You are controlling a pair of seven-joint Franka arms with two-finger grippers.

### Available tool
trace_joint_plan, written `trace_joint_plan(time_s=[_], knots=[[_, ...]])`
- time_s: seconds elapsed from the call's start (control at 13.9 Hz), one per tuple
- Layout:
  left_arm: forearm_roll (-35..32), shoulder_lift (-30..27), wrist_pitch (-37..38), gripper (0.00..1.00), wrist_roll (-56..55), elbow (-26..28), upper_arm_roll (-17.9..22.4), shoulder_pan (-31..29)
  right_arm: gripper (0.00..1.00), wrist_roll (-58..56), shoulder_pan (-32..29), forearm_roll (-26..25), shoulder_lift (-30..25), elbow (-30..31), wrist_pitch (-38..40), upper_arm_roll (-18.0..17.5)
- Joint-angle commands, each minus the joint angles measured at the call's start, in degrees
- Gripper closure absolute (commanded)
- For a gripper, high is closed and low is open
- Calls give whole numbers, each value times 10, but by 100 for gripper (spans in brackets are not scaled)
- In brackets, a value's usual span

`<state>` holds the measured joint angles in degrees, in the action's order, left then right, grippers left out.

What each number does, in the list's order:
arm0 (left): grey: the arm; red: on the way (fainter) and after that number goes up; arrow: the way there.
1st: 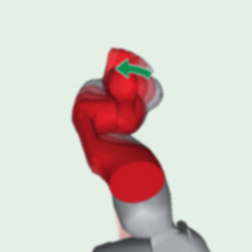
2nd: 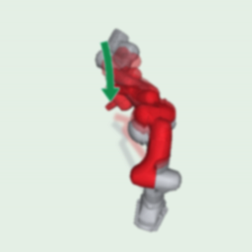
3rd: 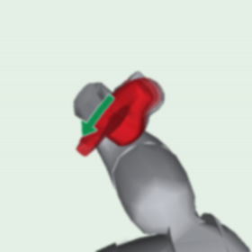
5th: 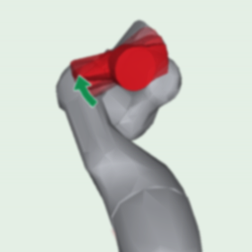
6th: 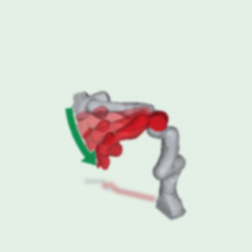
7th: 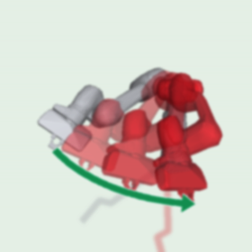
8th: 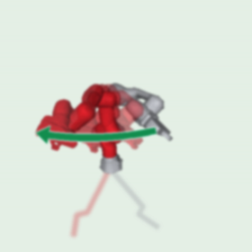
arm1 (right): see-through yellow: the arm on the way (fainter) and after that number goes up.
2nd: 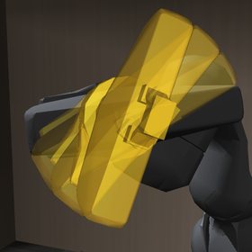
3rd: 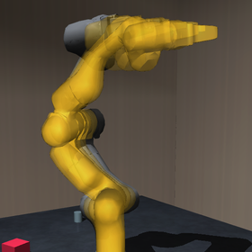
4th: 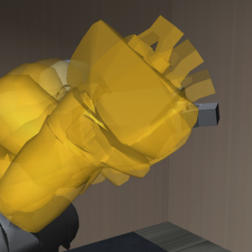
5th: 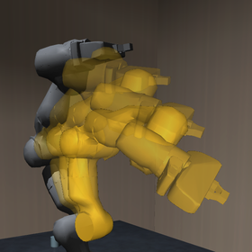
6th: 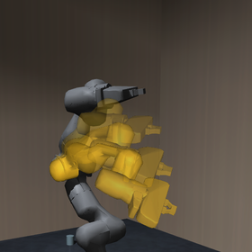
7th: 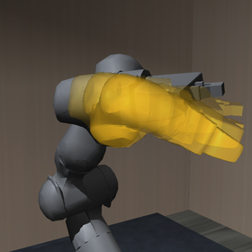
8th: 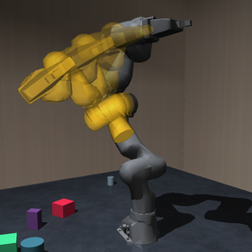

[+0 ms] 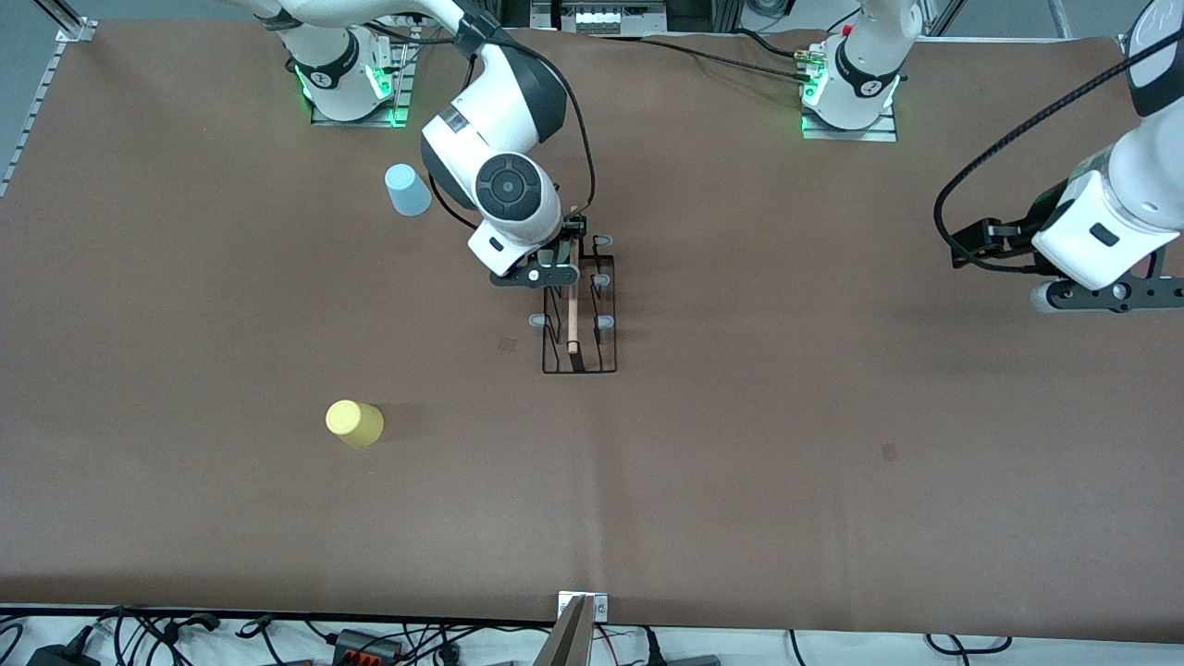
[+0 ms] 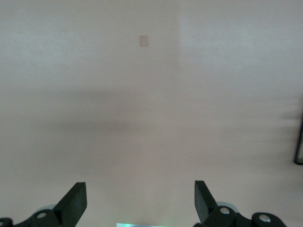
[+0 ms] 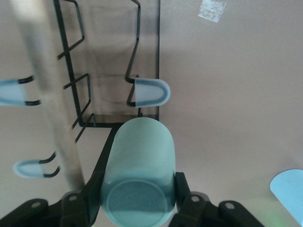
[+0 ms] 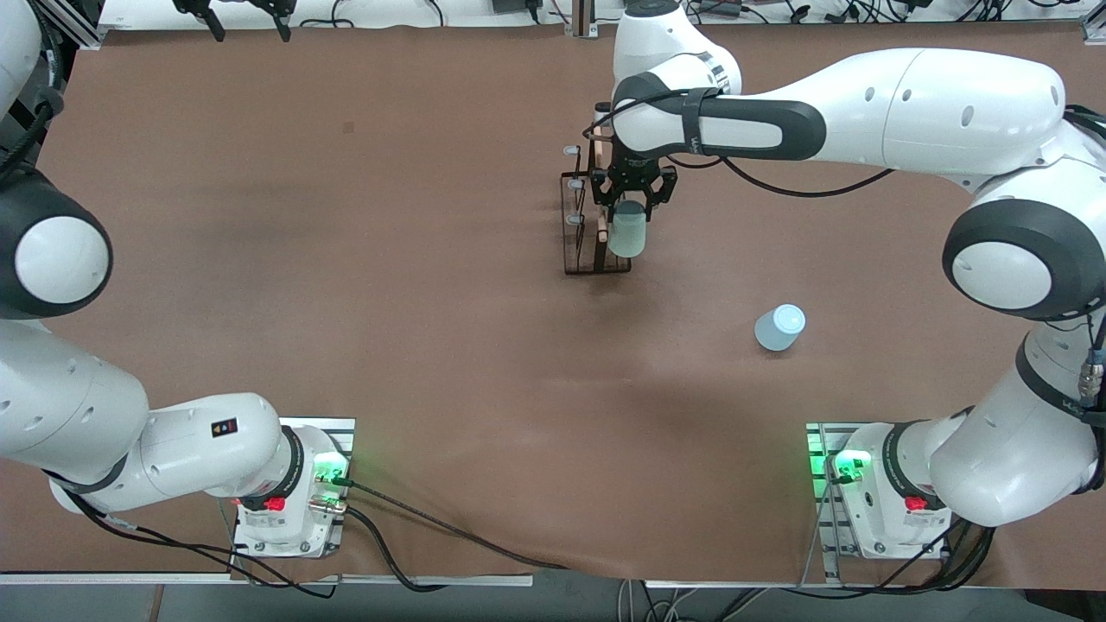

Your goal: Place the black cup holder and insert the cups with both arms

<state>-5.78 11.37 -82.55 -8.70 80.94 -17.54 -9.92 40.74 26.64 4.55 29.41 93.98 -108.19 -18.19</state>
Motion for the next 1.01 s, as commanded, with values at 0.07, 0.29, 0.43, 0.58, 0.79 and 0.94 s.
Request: trace_joint_plan(time_s=[0.07, 0.29, 0.43, 0.58, 0.79, 0.94], knots=[[31, -27, -22, 0, 103, 18, 95, 54, 0, 63, -2, -4, -3, -6, 3, 1], [35, -95, -58, 0, 78, 117, 94, 35, 0, 119, -3, -5, -19, -34, 6, 2], [47, -149, -87, 0, 71, 195, 84, 4, 0, 127, -24, -12, -22, -66, 16, 24], [48, -168, -100, 0, 70, 222, 78, -1, 0, 122, -39, -47, -19, -81, 16, 60], [50, -164, -112, 0, 70, 214, 77, 4, 0, 119, -76, -96, 9, -94, -2, 97], [50, -149, -111, 0, 71, 187, 77, 6, 0, 86, -103, -132, 46, -130, -25, 104]])
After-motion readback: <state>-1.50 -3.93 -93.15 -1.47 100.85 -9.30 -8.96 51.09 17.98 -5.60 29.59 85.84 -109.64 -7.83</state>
